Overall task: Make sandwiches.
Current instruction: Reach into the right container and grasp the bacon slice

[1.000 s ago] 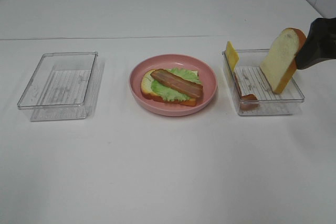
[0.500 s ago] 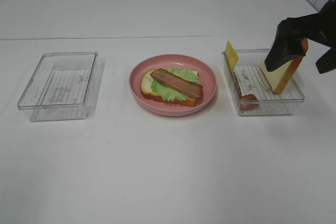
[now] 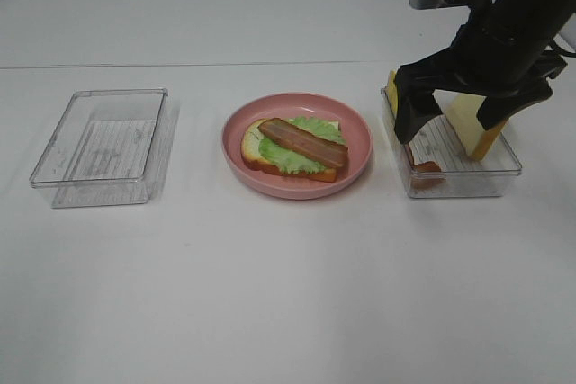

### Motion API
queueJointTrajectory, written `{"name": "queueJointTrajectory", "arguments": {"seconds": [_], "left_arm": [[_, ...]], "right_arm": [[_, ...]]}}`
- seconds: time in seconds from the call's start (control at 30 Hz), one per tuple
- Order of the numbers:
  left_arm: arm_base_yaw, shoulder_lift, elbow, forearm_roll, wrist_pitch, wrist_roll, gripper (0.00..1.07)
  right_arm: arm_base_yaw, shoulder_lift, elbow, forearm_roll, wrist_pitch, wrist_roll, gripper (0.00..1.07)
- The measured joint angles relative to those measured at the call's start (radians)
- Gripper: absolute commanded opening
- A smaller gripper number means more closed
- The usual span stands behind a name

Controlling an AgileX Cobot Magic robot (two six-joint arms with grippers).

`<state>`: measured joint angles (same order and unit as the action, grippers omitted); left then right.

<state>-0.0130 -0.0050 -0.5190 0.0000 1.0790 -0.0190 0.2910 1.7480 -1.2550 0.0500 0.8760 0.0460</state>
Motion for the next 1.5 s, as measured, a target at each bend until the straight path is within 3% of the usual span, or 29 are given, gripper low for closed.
{"name": "queueJointTrajectory", "arguments": {"seconds": [0.47, 1.1, 1.17, 1.23, 1.27, 1.3, 1.33, 1.37, 1.4, 1.43, 1.47, 1.5], "left_arm": [[0.0, 0.0, 0.0, 0.0, 0.0, 0.0, 1.01], [0.0, 0.0, 0.0, 0.0, 0.0, 0.0, 1.01], [0.0, 0.0, 0.0, 0.0, 0.0, 0.0, 1.01], [0.0, 0.0, 0.0, 0.0, 0.0, 0.0, 1.01], [0.0, 0.0, 0.0, 0.0, 0.0, 0.0, 1.01], [0.0, 0.0, 0.0, 0.0, 0.0, 0.0, 1.01], [0.0, 0.0, 0.0, 0.0, 0.0, 0.0, 1.01], [0.0, 0.0, 0.0, 0.0, 0.0, 0.0, 1.01], [0.0, 0.0, 0.0, 0.0, 0.0, 0.0, 1.01], [0.0, 0.0, 0.0, 0.0, 0.0, 0.0, 1.01], [0.0, 0.0, 0.0, 0.0, 0.0, 0.0, 1.01], [0.0, 0.0, 0.0, 0.0, 0.0, 0.0, 1.01]], "right_arm": [[0.0, 0.167, -0.137, 0.018, 0.031, 0.01, 0.99], [0.0, 0.28, -0.167, 0.018, -0.025, 0.009, 0.95], [0.0, 0.28, -0.167, 0.018, -0.025, 0.008, 0.89], [0.0, 0.28, -0.167, 0.018, -0.024, 0.008, 0.75], [0.0, 0.28, -0.167, 0.018, -0.024, 0.008, 0.75], [0.0, 0.28, -0.167, 0.018, -0.023, 0.008, 0.6], [0.0, 0.28, -0.167, 0.018, -0.023, 0.008, 0.6], [0.0, 0.28, -0.167, 0.018, -0.023, 0.008, 0.44], [0.0, 0.28, -0.167, 0.018, -0.022, 0.008, 0.37], [0.0, 0.28, -0.167, 0.018, -0.022, 0.008, 0.37], [0.0, 0.28, -0.167, 0.018, -0.022, 0.008, 0.22], [0.0, 0.28, -0.167, 0.018, -0.022, 0.008, 0.22]]}}
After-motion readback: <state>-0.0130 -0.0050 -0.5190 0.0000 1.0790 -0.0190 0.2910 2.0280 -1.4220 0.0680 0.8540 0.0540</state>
